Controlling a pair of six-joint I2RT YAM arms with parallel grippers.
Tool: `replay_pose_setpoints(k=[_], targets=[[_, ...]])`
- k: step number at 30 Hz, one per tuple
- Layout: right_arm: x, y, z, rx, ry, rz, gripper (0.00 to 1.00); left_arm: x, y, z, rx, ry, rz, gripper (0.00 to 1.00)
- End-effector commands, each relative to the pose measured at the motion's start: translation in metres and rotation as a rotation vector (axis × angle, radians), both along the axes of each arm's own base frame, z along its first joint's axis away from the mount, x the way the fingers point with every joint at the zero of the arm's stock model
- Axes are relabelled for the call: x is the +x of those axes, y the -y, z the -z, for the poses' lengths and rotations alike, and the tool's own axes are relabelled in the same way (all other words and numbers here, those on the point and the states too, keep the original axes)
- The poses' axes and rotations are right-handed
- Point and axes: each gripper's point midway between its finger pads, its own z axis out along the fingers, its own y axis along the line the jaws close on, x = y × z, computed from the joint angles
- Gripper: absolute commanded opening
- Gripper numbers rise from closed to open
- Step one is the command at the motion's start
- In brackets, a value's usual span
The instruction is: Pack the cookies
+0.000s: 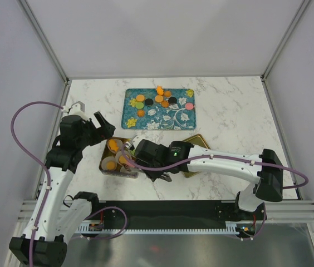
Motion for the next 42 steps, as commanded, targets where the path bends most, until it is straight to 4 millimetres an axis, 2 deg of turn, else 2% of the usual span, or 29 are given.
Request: replay_pose_setpoints(k=[1, 9, 16, 22, 31, 35, 36, 38, 39, 40, 41, 42], targets=[[0.001, 0.0, -0.003, 0.009, 0.01, 0.013, 0.42, 0.008, -0.004, -0.02, 0.016, 0.071, -0.01, 0.99], [0.001, -0.001, 0.004, -0.012, 0.01, 0.01, 0.44, 0.008, -0.004, -0.016, 0.018, 0.065, -0.008, 0.99], [0.002, 0.0, 0.003, -0.016, 0.013, 0.012, 0.53, 0.007, -0.005, -0.014, 0.022, 0.064, -0.009, 1.0], [0.004, -0.002, -0.001, -0.011, 0.021, 0.018, 0.55, 0.007, -0.004, -0.012, 0.021, 0.061, -0.009, 1.0], [0.016, -0.001, -0.021, 0.019, 0.061, 0.049, 0.54, 0.007, -0.001, -0.014, 0.011, 0.066, 0.007, 1.0], [0.049, 0.015, -0.031, 0.045, 0.066, 0.13, 0.53, 0.006, 0.003, -0.014, -0.008, 0.067, 0.025, 0.99], [0.072, 0.028, -0.032, 0.05, 0.07, 0.193, 0.53, 0.005, 0.005, -0.013, -0.014, 0.061, 0.035, 0.99], [0.095, 0.043, -0.039, 0.09, 0.07, 0.257, 0.53, 0.004, 0.012, -0.013, -0.041, 0.064, 0.061, 0.99], [0.122, 0.064, -0.041, 0.099, 0.075, 0.339, 0.53, 0.002, 0.013, -0.011, -0.046, 0.061, 0.069, 0.99], [0.133, 0.076, -0.044, 0.115, 0.079, 0.379, 0.53, 0.001, 0.016, -0.01, -0.056, 0.054, 0.085, 0.99], [0.158, 0.098, -0.047, 0.139, 0.081, 0.458, 0.53, 0.001, 0.018, -0.007, -0.058, 0.048, 0.093, 0.99], [0.167, 0.109, -0.053, 0.167, 0.087, 0.495, 0.53, 0.0, 0.018, -0.006, -0.055, 0.049, 0.101, 0.99]])
